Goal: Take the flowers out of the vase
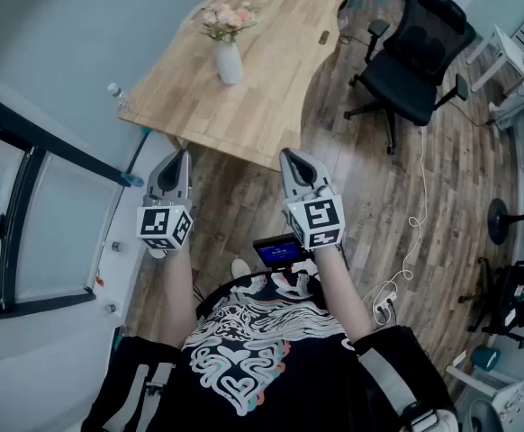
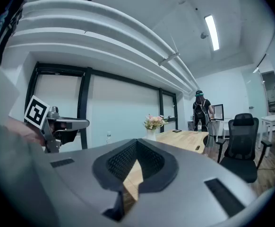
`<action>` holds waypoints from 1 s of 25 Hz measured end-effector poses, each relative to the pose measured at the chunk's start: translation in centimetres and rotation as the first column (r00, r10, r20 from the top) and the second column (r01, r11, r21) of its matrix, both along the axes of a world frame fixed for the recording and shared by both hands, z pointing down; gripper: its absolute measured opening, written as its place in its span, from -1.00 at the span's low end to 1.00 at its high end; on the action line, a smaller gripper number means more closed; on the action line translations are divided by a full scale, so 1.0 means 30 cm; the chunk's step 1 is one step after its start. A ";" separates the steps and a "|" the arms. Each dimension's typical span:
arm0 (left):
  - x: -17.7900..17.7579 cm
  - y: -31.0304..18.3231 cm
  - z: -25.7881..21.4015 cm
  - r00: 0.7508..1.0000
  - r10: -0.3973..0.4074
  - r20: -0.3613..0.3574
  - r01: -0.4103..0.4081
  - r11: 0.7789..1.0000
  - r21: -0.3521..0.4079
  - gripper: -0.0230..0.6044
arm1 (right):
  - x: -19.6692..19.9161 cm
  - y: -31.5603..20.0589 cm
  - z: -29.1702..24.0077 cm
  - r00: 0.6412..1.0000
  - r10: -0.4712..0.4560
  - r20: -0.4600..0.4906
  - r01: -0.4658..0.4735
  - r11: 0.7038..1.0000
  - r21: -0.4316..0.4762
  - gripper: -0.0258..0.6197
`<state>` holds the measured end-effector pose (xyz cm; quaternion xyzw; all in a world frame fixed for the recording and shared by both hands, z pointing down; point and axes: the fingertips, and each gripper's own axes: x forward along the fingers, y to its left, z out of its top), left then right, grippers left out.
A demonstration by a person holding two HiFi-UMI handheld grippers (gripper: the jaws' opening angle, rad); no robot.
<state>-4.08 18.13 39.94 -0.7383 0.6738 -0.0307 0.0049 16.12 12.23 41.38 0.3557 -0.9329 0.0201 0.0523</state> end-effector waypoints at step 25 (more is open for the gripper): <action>0.211 -0.047 0.030 0.999 0.040 -0.025 -0.040 0.999 0.011 -0.92 | 0.211 -0.066 0.023 0.998 0.014 0.065 -0.011 0.998 -0.058 -0.90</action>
